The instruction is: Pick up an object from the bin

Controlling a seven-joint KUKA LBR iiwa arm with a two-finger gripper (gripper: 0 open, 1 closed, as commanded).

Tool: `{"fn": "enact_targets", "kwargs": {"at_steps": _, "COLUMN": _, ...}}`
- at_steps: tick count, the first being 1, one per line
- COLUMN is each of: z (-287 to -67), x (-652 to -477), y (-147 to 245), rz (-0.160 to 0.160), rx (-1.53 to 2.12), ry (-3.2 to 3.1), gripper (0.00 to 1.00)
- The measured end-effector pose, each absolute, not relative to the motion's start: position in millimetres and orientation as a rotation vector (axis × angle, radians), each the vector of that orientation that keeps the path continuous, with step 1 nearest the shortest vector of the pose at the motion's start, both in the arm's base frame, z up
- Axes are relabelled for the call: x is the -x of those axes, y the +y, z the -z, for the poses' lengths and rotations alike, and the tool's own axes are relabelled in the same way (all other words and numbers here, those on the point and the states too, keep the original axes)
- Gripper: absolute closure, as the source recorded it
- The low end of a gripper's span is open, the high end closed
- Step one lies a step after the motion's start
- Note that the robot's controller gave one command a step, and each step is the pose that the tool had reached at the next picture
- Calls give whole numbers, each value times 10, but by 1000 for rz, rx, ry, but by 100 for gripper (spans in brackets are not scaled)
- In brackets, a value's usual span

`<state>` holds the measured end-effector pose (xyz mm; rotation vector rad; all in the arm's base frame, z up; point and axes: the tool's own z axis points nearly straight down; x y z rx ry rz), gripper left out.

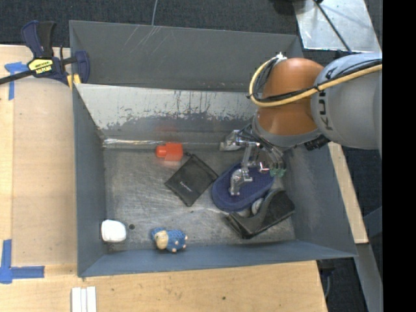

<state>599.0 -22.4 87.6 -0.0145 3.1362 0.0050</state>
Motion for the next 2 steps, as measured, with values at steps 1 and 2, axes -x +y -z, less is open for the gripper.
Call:
{"fn": "enact_targets", "kwargs": {"at_steps": 1, "z": -859, "x": -5981, "y": -232, "rz": -2, "rx": 16, "ry": 3142, "gripper": 100}}
{"fn": "enact_targets", "kwargs": {"at_steps": 2, "z": -2047, "x": -5764, "y": -255, "rz": 1, "rx": -49, "ry": 3131, "gripper": 100}}
